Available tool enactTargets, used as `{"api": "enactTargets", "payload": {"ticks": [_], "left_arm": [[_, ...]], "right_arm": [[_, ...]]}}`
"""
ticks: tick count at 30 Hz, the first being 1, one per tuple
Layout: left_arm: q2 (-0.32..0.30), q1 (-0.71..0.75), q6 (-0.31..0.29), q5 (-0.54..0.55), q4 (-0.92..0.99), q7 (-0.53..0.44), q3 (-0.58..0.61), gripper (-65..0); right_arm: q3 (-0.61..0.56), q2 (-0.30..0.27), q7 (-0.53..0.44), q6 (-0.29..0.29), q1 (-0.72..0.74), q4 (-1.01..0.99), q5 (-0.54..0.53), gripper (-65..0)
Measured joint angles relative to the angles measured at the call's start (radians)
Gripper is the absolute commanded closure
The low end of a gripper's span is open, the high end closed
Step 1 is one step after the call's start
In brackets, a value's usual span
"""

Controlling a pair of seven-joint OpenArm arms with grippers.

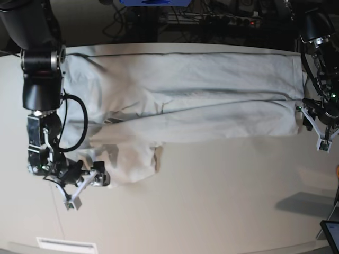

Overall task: Fold the T-shirt properly
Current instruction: 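Release the hem and move the right gripper to the protruding sleeve fabric, then grasp the protruding fabric with the right gripper and drag it onto the fold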

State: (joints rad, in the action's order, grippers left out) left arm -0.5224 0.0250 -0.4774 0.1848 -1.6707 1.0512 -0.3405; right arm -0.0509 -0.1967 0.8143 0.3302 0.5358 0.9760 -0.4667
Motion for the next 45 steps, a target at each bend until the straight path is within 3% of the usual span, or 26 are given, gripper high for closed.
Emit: {"api": "enactTargets", "payload": {"ticks": [8, 14, 27, 29, 32, 37, 45], "left_arm": [[0.002, 0.000, 0.000, -0.001, 0.002, 0.000, 0.000, -35.1], [0.002, 0.000, -0.001, -0.001, 0.002, -0.001, 0.000, -35.1], [0.005, -0.001, -0.002, 0.000, 0.046, -0.001, 0.004, -35.1], [0.005, -0.001, -0.002, 0.000, 0.048, -0.001, 0.004, -35.1], [0.005, -0.004, -0.002, -0.001, 0.050, 0.000, 0.003, -35.1], [0.005, -0.008, -0.002, -0.001, 0.050, -0.001, 0.007, -35.1], [0.007, -0.008, -0.002, -0.001, 0.050, 0.000, 0.007, -35.1]], "right_arm": [[-0.111, -0.011, -0.156, -0.002, 0.125, -0.316, 0.001, -54.3], [-0.181, -0.009, -0.268, 0.009, 0.167, -0.436, -0.002, -54.3], [-0.186, 0.045, -0.303, 0.001, 0.148, -0.432, -0.003, -52.7], [-0.186, 0.047, -0.304, 0.003, 0.142, -0.429, -0.009, -48.0], [-0.186, 0.046, -0.282, 0.004, 0.142, -0.429, -0.010, -34.8], [-0.180, 0.047, -0.230, 0.002, 0.140, -0.430, -0.026, -1.2], [-0.178, 0.047, -0.185, 0.009, 0.112, -0.371, -0.029, 0.0]]}}
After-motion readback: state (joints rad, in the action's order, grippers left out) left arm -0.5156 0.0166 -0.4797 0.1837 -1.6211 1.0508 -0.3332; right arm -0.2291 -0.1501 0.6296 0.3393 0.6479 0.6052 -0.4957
